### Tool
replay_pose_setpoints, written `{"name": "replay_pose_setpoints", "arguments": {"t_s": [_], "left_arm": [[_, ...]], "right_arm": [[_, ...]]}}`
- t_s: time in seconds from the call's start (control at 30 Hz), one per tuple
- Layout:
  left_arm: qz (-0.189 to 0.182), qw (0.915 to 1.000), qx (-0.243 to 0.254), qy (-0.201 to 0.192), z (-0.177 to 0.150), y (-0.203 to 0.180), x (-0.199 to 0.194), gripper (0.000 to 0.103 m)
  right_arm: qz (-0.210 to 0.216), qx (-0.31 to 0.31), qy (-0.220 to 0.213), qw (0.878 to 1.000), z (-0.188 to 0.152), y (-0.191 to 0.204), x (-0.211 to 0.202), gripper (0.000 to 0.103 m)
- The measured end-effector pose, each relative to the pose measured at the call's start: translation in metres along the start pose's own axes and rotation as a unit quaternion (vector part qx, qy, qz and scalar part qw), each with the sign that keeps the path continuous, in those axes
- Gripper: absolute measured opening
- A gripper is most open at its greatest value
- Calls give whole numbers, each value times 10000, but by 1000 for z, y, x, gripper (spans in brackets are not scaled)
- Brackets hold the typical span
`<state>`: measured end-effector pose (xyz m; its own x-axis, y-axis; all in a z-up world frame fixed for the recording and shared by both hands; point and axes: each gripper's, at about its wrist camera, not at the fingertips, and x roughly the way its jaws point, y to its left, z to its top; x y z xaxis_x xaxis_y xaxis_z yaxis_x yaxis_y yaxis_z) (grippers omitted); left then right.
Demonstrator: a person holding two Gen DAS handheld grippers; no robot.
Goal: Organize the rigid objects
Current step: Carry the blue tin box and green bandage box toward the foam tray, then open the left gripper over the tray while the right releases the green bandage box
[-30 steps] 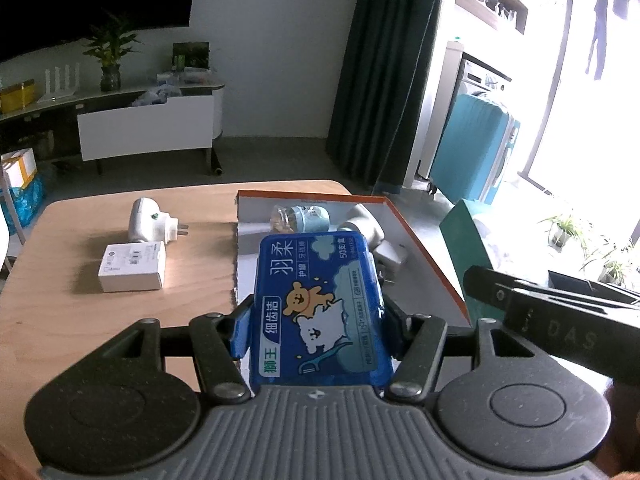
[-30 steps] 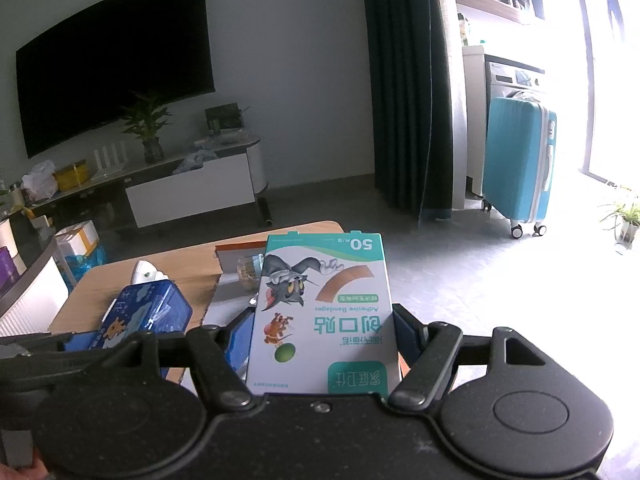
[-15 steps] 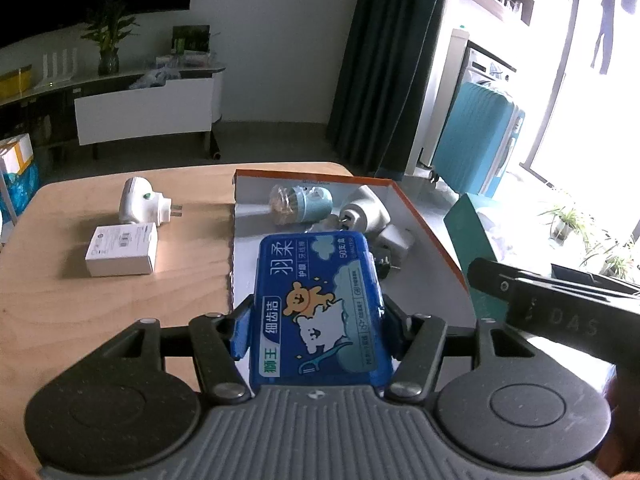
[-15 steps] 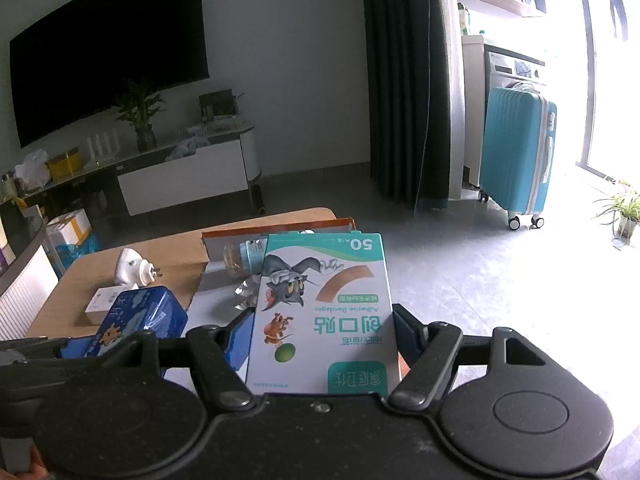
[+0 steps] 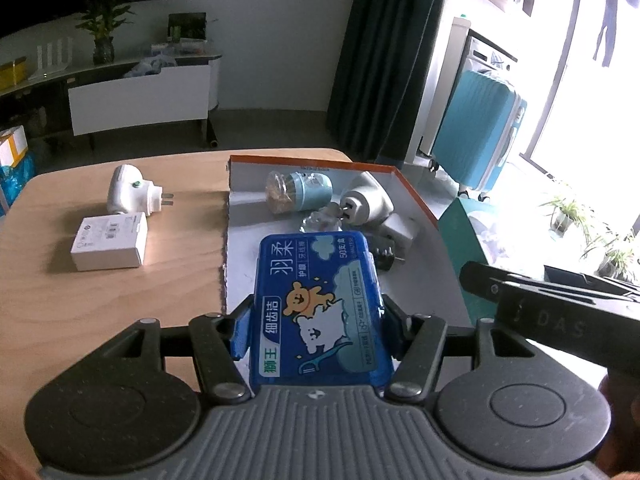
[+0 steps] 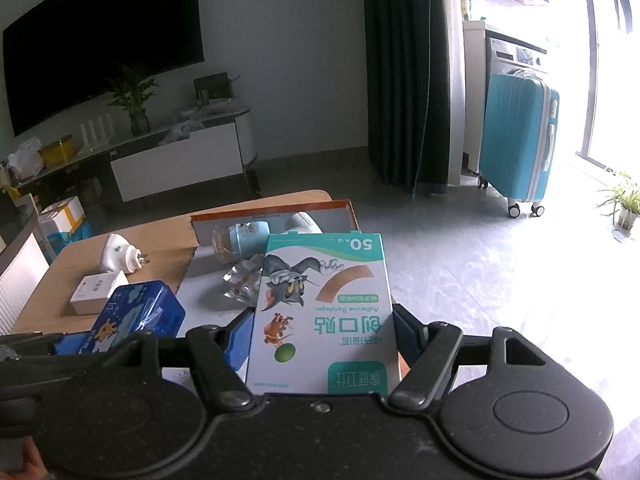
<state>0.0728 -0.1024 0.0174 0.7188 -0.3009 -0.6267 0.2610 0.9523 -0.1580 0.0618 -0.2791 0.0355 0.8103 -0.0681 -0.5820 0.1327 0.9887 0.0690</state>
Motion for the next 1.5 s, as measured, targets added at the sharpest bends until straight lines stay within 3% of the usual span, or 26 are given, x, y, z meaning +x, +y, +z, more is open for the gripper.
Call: {"name": "replay_pose_setpoints", "arguments": {"t_s": [0.7,1.03,1.1,1.17,1.2,1.5], "left_arm": [[-109,9997,65,202,0,-3,22,62],[-321,9988,85,356,-3,-9,29,63],[-487,9978,82,448,-3,-11,31,64],[-517,9975,70,467,-4,-10,30,81],[-480,9979,74,434,-4,-10,28,83],[-58,9995,-233,183,6,21,10,87]], "right_arm": [[-20,-10,165,9999,4,-8,22,84],[-125,249,-122,9995,8,-20,7,86],[-117,251,-172,9995,10,-20,4,86],[-96,247,-213,9994,12,-18,1,86],[-86,242,-238,9994,13,-18,0,86],[116,79,-261,9996,17,3,-4,87]]}}
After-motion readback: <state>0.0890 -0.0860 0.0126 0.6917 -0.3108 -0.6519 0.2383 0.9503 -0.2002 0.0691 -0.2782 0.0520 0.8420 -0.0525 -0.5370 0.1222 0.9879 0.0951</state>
